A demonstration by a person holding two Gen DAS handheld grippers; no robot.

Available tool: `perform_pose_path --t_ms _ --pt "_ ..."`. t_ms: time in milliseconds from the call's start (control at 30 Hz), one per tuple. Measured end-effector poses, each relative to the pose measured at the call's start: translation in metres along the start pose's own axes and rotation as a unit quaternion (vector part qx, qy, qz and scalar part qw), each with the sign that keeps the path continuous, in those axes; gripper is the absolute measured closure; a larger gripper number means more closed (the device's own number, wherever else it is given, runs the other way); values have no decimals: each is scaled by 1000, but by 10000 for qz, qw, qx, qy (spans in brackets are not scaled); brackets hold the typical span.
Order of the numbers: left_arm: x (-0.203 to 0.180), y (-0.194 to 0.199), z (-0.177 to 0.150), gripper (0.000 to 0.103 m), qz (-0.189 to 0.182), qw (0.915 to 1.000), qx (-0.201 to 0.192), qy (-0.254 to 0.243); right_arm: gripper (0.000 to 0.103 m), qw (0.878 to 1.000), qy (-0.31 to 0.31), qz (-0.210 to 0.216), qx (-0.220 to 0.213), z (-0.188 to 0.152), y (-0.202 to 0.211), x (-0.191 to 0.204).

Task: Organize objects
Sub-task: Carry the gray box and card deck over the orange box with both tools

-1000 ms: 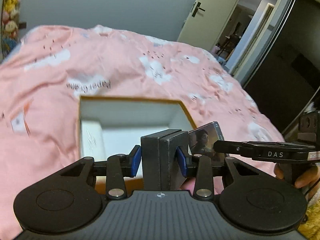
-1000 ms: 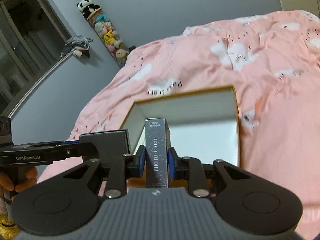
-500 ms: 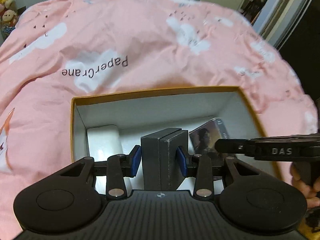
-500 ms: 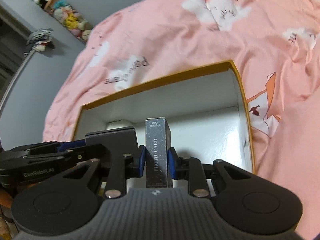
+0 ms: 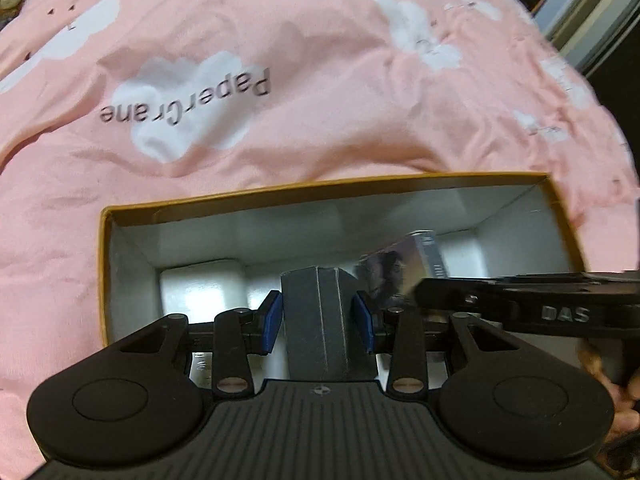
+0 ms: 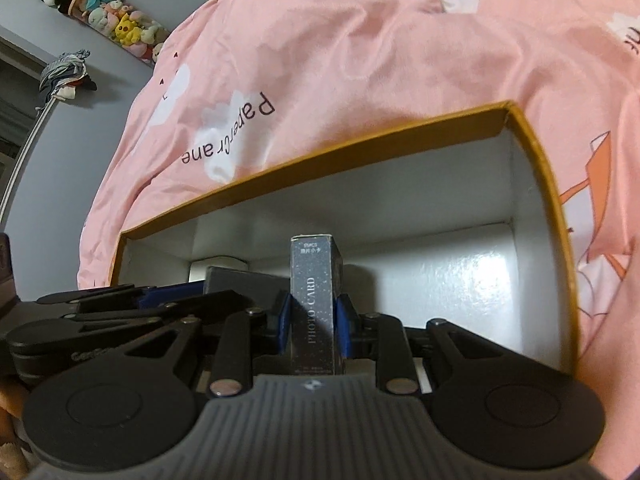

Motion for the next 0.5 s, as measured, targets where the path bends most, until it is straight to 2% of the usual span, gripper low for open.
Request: perform_pose_path --t_ms 133,200,300,433,500 --pt "0 -2 3 58 83 9999 -96 -64 78 10000 3 -38 83 -5 -6 0" --pt "0 -3 3 53 317 9992 -94 -240 78 9999 -50 -23 95 -5 -7 -1" --pt "1 -4 1 54 727 9959 -46 -538 78 9999 -72 -49 105 -6 -5 -1" --pt "-1 1 -4 51 663 9955 23 -674 78 9998 -88 -140 103 -8 -2 -2" --pt "-6 3 -10 51 728 9922 182 -997 77 9997 -111 -165 119 -7 -2 -2"
Point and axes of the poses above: each gripper's, at about its wrist camera, not at the fingertips, and y roughly against the way its jaws point, x to its left, z to its top, the point moved 9 cm from there along -y, roughly the way its jaws point, and after that the axes turned 14 degrees about -z, right-handed, at the moved point
